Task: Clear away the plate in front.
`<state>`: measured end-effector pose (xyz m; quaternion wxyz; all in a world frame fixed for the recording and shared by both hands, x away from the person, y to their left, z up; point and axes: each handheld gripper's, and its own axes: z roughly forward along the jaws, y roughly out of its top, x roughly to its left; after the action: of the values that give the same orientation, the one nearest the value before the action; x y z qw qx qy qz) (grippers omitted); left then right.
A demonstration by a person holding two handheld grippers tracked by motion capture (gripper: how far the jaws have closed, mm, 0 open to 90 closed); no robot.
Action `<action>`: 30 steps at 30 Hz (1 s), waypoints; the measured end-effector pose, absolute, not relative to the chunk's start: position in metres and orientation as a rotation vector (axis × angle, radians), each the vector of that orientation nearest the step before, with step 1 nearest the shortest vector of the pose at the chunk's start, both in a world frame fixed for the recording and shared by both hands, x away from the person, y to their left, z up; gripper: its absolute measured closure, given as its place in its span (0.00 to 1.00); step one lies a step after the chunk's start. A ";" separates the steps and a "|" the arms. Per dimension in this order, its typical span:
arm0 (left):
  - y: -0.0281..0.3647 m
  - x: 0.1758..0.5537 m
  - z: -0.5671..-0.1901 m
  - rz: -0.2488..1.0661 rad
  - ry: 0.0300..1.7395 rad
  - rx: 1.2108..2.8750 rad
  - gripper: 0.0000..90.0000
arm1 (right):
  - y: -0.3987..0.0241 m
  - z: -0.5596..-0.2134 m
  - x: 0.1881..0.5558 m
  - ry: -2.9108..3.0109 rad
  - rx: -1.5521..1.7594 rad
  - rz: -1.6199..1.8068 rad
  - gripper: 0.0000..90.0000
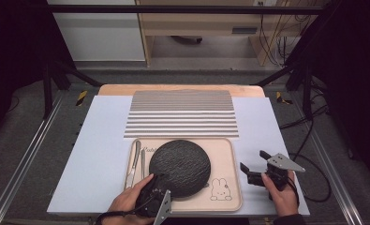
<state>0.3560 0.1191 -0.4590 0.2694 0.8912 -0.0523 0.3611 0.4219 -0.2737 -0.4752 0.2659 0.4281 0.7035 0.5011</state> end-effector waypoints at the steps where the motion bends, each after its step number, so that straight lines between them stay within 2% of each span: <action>1: 0.118 0.355 -0.458 0.969 -0.138 2.396 0.21 | -0.274 -0.475 0.422 1.900 1.156 1.353 0.06; 9: 0.113 0.361 -0.452 0.941 -0.055 2.297 0.16 | -0.274 -0.475 0.422 1.901 1.155 1.354 0.06; 30: 0.121 0.386 -0.450 0.935 0.183 2.173 0.12 | -0.272 -0.474 0.421 1.903 1.141 1.357 0.06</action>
<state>0.3863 0.1208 -0.4500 0.3748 0.8490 0.0715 0.3654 0.4211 -0.2725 -0.4745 0.2671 0.4228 0.7051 0.5027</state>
